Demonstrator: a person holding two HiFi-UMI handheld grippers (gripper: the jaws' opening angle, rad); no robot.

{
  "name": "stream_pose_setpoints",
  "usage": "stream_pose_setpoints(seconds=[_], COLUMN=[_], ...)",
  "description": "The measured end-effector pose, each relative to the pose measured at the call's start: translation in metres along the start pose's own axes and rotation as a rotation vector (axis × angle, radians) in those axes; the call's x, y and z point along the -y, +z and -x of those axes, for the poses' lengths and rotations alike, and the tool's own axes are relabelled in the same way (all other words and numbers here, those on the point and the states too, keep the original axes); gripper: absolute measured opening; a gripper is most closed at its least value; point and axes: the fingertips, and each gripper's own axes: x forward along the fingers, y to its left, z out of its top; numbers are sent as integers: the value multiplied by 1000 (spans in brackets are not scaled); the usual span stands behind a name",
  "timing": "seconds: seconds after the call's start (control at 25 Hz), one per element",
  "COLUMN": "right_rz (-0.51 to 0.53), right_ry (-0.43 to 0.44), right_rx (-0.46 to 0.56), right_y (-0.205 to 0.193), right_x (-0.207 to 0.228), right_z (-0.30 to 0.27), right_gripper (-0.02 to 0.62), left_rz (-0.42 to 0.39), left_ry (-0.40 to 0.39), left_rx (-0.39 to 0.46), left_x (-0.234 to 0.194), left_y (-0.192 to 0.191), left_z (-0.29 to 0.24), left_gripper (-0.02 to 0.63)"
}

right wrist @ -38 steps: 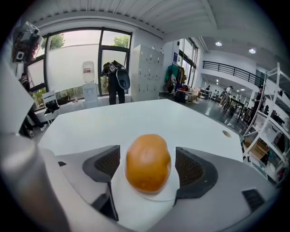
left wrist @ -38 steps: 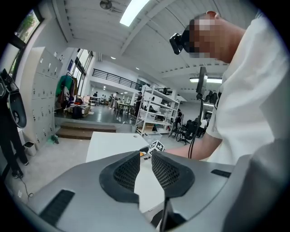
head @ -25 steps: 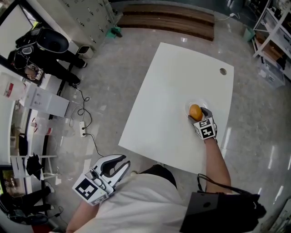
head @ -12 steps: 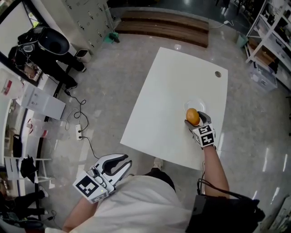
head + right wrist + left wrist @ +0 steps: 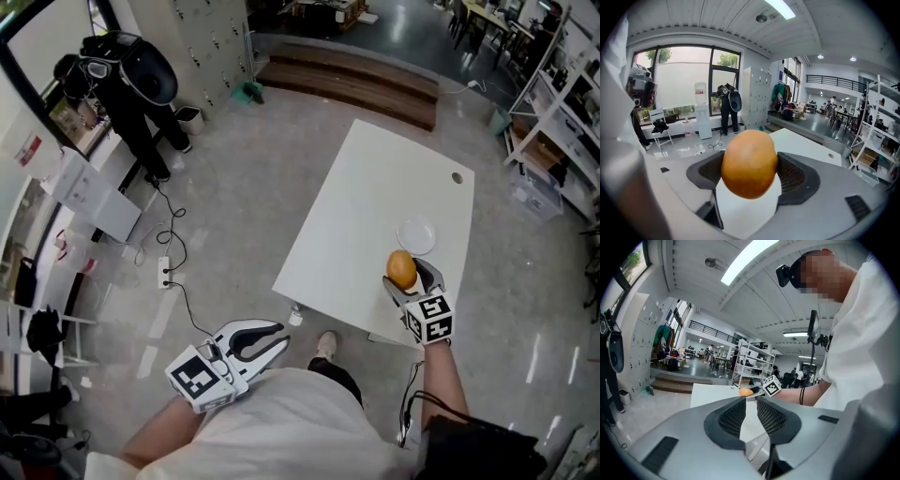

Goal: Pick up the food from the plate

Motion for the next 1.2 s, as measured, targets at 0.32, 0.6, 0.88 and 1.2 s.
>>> stream_pose_setpoints(seconds=[0.32, 0.6, 0.88, 1.2], right_rz=[27, 45, 64, 64], right_ry=[28, 50, 69, 125], right_rx=[53, 79, 109, 130], right_y=[41, 64, 79, 82], right_x=[-119, -200, -264, -314], right_z=[60, 107, 142, 165], right_gripper=[354, 354, 354, 354], left_rz=[10, 12, 5, -10], left_ry=[-24, -70, -108, -136], left_rx=[39, 45, 55, 50], left_x=[12, 26, 41, 51], left_y=[-30, -51, -66, -73], left_z=[86, 127, 159, 179], left_gripper=[75, 75, 75, 75])
